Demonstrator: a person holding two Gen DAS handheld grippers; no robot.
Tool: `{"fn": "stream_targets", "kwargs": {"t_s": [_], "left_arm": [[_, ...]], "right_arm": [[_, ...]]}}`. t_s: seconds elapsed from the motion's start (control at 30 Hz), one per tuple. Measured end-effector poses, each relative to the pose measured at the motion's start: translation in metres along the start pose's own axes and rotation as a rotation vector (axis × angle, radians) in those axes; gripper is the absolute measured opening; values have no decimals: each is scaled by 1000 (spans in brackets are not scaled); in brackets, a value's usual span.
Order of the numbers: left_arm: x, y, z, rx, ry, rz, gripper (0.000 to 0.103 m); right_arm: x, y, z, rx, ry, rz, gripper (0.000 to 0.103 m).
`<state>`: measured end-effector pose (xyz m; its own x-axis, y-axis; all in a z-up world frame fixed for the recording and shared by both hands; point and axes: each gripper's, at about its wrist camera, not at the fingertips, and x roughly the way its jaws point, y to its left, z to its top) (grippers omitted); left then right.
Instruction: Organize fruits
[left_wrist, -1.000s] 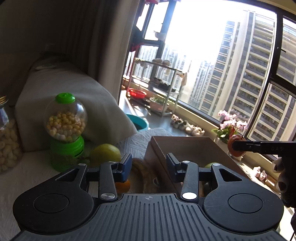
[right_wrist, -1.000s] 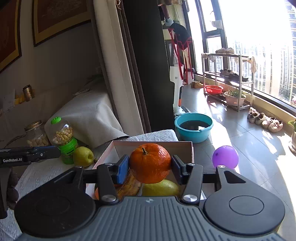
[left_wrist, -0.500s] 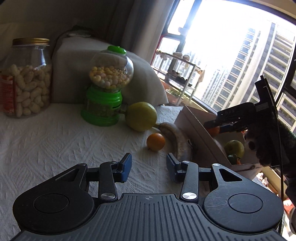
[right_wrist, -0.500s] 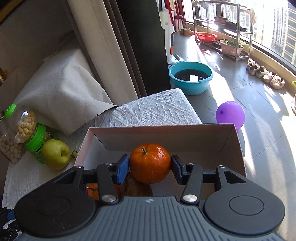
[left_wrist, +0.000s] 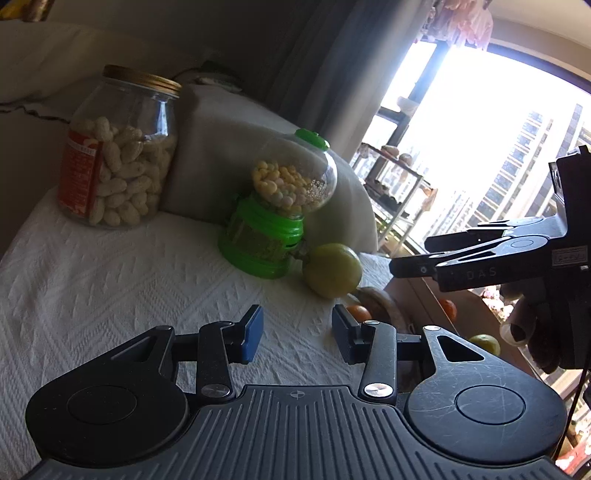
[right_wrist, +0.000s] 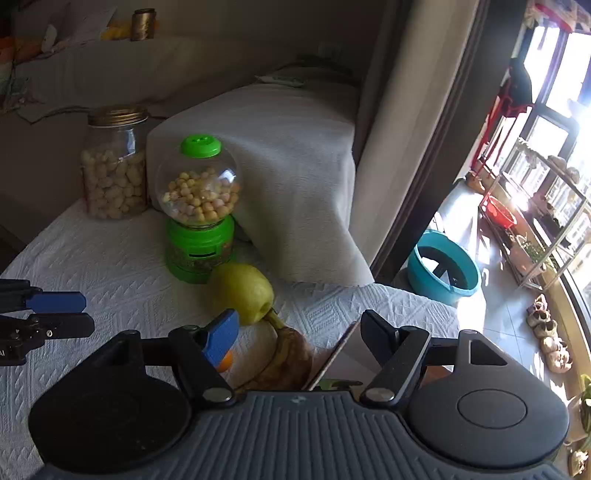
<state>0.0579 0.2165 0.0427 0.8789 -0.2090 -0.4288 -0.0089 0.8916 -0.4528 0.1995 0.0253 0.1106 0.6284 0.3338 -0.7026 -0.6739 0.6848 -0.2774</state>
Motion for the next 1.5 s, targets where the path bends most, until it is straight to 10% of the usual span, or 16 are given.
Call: {"fn": "stream_targets", "kwargs": {"t_s": [0.2,0.53,1.0,1.5], "left_arm": [[-6,5,-3,-9,-12,26,45],[-10,12,-3,-43,-17,19,45],[-2,-16,-15,102,-6,28,45],[-7,-83,-47,137,114,-69,45]], "right_arm": [[70,51,34,-183,76,-84,73],[104,32,36,-11,246,-19,66],[-90,31,-79,300,-34,275,66],[-94,36,-200,493,-173,282,67]]}}
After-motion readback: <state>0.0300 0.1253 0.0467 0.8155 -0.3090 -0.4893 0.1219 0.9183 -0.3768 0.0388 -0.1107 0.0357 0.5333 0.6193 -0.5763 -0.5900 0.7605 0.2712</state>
